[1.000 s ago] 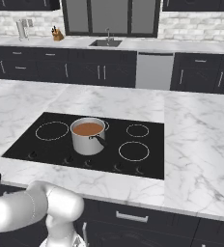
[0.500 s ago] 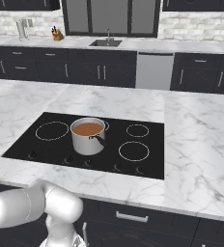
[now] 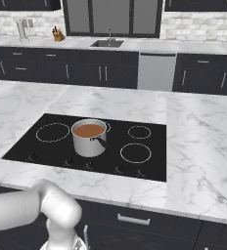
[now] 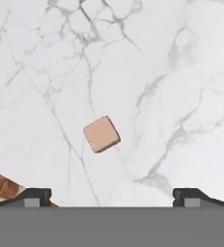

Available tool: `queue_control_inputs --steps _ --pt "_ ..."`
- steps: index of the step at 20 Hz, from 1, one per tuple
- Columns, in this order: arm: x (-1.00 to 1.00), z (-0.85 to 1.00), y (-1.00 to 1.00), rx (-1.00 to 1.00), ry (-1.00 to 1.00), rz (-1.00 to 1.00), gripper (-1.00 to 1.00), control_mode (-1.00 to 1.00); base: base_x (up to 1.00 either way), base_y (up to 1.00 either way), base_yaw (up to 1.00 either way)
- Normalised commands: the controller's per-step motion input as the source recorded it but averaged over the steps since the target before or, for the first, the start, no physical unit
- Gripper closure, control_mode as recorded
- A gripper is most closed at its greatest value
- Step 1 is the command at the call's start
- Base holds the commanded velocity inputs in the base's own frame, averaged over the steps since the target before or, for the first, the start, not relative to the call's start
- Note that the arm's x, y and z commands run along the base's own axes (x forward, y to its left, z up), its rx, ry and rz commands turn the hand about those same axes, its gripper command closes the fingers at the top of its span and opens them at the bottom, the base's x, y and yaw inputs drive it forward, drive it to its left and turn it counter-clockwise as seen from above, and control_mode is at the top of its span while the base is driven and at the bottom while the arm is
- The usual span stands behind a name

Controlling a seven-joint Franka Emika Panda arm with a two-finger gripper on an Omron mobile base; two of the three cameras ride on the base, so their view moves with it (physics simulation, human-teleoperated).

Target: Pick up the sugar cube(s) and place them in the saucepan with hot chocolate.

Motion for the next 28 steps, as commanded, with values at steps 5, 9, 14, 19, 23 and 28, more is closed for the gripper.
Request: queue_control_inputs --steps 5,9,14,19,23,28 --pt "0.05 -0.01 0.24 -0.03 0.0 0.01 -1.0 -1.0 0.0 0.0 0.0" --pt "0.04 -0.17 0.04 -0.02 0.0 0.0 -1.0 -1.0 0.0 0.0 0.0" --pt "0.01 -0.16 0.0 0.0 0.0 0.01 -1.0 -1.0 0.0 0.0 0.0" --pt "0.24 -0.1 0.0 0.0 0.0 0.03 -1.0 -1.0 0.0 0.0 0.0" --pt "0.41 -0.16 0.0 -0.02 0.0 0.06 -1.0 -1.0 0.0 0.0 0.0" --pt "0.11 -0.11 0.05 -0.01 0.0 0.06 -1.0 -1.0 0.0 0.0 0.0"
